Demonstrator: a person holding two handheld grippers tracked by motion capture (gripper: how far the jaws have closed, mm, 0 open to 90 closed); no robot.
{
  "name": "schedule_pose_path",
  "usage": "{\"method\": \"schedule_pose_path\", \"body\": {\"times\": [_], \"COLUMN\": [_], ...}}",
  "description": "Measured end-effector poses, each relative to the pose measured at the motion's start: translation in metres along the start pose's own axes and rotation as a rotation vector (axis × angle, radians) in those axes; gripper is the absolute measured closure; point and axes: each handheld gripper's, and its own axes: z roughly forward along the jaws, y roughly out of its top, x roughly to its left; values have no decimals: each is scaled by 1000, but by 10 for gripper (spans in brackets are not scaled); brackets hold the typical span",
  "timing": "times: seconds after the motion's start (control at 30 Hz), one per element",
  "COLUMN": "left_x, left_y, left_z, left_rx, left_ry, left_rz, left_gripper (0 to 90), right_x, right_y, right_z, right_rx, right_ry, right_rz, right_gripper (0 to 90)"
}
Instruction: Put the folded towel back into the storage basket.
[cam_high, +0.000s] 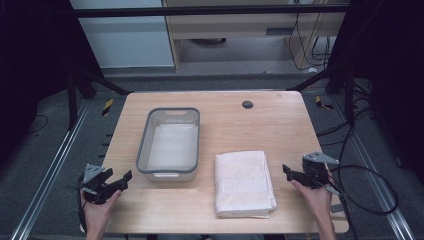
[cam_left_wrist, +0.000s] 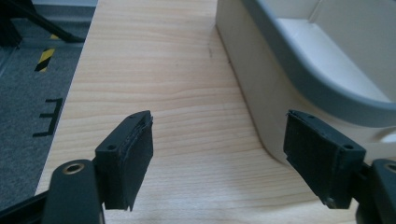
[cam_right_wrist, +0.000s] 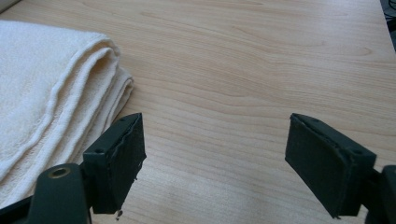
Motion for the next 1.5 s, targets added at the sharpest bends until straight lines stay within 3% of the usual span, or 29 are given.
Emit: {"method": "schedule_pose_path", "body": {"times": [0.13, 0.3, 0.43, 0.6, 0.77, 1.1, 1.3, 1.5], "left_x": [-7, -21, -30, -38, -43, -68, -79, -88], "left_y": [2, 7, 10, 12, 14, 20, 22, 24], "left_z": [-5, -11, -15, -18, -21, -21, -21, -20], "left_rx": [-19, -43, -57, -70, -89, -92, -95, -88], "left_ry": [-10, -32, -76, -88, -114, -170, -177, -194], "left_rz": [13, 60, 44, 14, 11, 61, 95, 103], "left_gripper": [249, 266, 273, 277, 275, 272, 272, 272], "right_x": [2, 3, 4, 7, 8, 7, 6, 7], "right_y": [0, 3, 5, 6, 8, 12, 16, 21], "right_z": [-1, -5, -8, -7, -8, -10, -11, -13], "right_rx": [3, -21, -44, -34, -39, -46, -57, -61], "right_ry": [2, 15, 26, 22, 12, 4, 1, 13], "right_rz": [-2, 1, -5, -28, -34, -46, -54, -57], "right_gripper": [202, 201, 201, 201, 198, 189, 183, 184]}}
